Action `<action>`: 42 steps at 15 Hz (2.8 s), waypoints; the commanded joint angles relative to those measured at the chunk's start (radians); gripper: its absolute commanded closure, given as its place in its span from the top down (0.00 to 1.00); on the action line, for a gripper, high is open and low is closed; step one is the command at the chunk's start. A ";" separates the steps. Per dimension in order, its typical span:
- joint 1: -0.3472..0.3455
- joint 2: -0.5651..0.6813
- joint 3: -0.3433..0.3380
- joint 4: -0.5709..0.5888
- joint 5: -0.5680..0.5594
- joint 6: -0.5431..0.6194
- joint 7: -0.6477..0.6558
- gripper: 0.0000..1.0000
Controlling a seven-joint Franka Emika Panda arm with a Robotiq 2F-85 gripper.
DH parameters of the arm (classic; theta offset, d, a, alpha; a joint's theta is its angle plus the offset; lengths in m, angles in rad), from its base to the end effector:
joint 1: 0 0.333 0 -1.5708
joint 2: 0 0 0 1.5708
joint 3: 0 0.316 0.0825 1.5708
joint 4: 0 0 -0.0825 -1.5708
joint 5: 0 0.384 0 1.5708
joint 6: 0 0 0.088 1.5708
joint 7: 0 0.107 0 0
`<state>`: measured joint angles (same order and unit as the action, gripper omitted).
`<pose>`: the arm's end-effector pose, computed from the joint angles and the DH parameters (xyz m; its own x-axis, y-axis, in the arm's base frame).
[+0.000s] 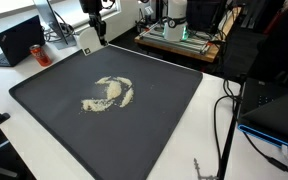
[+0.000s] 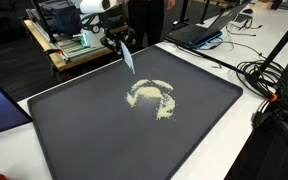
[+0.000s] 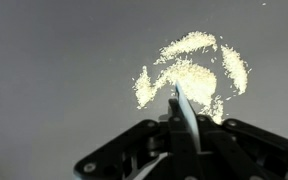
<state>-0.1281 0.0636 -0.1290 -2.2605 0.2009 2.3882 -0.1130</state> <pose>0.5167 -0.1338 0.3399 0.9557 -0.2857 0.0702 -0.2752 -0.9525 -0.1305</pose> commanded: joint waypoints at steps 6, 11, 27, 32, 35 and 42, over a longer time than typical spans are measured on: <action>0.066 0.042 0.050 0.140 -0.250 -0.090 0.154 0.01; 0.080 0.080 0.069 0.225 -0.310 -0.093 0.115 0.01; 0.024 0.229 0.118 0.359 -0.300 0.052 -0.403 0.04; -0.002 0.256 0.126 0.374 -0.294 0.087 -0.485 0.01; -0.030 0.329 0.155 0.441 -0.278 0.096 -0.662 0.01; -0.117 0.524 0.232 0.601 -0.234 0.180 -1.063 0.01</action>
<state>-0.1926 0.4888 0.0491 -1.7546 -0.0737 2.5303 -1.0172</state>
